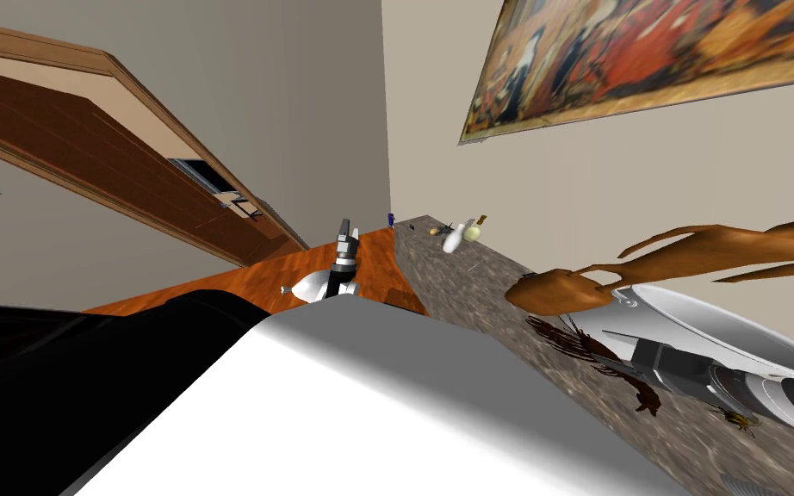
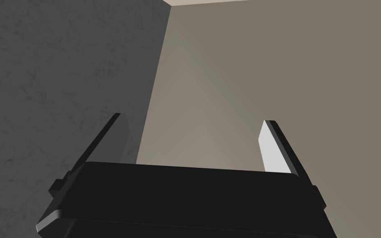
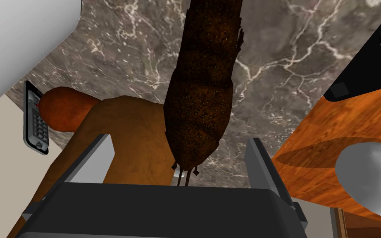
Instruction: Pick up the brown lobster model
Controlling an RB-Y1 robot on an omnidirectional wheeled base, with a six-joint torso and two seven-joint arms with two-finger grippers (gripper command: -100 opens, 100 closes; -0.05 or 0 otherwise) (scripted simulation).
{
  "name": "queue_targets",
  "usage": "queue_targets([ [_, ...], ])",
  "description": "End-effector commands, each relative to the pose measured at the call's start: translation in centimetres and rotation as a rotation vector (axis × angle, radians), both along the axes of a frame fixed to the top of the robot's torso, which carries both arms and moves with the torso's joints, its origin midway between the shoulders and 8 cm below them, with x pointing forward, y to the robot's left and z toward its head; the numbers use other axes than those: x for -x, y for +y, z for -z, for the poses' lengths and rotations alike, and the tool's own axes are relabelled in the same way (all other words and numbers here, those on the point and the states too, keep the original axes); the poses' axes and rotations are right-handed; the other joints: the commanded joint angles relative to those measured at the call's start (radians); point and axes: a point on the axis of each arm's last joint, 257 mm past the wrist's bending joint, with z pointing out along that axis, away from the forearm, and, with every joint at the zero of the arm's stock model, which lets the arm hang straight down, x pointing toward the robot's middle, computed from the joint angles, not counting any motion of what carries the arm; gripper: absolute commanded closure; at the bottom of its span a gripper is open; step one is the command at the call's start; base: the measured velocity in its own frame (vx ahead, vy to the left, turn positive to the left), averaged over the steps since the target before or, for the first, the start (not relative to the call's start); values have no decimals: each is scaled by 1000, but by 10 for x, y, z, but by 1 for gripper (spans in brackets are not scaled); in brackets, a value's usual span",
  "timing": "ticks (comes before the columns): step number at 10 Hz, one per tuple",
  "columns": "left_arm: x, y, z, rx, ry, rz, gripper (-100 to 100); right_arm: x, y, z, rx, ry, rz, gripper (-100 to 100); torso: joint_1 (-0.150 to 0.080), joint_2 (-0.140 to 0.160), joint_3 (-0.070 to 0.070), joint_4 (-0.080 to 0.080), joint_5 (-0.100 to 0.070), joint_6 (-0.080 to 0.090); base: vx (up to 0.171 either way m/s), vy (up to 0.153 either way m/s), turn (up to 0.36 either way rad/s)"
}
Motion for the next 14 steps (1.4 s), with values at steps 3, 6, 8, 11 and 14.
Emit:
queue_targets([
  [3,0,0,0,0,0,0,0,-12,15,-1,17,-1,-50,-100,1,1,0,0,0,-2,65,0,-132],
  [6,0,0,0,0,0,0,0,-20,35,2,10,0,-97,-100,1,1,0,0,0,-3,68,0,-155],
  [8,0,0,0,0,0,0,0,-22,54,7,-24,4,-126,-100,0,0,0,0,0,-2,59,-1,-78],
  [11,0,0,0,0,0,0,0,-23,50,7,-16,3,-118,100,0,4,2,1,0,-2,4,1,5],
  [14,0,0,0,0,0,0,0,-23,51,7,-19,4,-118,100,-1,4,2,1,0,-2,0,0,0],
])
